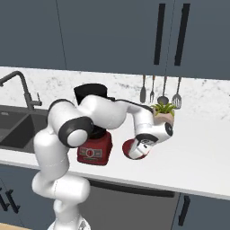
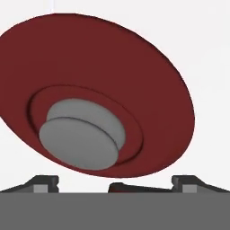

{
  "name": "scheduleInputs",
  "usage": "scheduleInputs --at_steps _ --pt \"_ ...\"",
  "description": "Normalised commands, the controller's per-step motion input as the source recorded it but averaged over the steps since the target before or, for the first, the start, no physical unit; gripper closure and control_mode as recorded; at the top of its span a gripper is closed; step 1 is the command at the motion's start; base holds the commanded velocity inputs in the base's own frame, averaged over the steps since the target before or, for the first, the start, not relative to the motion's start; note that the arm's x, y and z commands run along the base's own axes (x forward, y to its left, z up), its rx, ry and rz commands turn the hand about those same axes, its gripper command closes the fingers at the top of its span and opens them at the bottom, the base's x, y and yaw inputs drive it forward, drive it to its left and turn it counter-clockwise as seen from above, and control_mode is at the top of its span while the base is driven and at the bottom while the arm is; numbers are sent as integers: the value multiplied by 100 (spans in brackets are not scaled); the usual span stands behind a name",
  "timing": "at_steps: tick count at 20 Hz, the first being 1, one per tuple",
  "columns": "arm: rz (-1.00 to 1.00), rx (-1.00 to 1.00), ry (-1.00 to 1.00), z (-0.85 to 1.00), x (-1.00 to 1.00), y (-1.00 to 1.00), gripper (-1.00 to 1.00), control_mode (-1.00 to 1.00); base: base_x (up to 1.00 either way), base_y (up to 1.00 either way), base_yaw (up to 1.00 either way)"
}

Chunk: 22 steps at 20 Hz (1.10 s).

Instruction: Close the lid blender by securely placing the lid on top.

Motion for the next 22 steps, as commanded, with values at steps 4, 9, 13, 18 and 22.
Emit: scheduleInputs --at_steps 4,9,13,18,22 --pt "0 5 0 -9 19 -6 -100 -100 0 0 0" --pt "0 5 0 -5 24 -6 -100 -100 0 0 0" --pt "0 5 0 -12 25 -10 -100 -100 0 0 0" --pt "0 4 0 -24 10 -27 -100 -100 0 0 0" --pt "0 0 0 -49 1 -9 -100 -100 0 0 0"
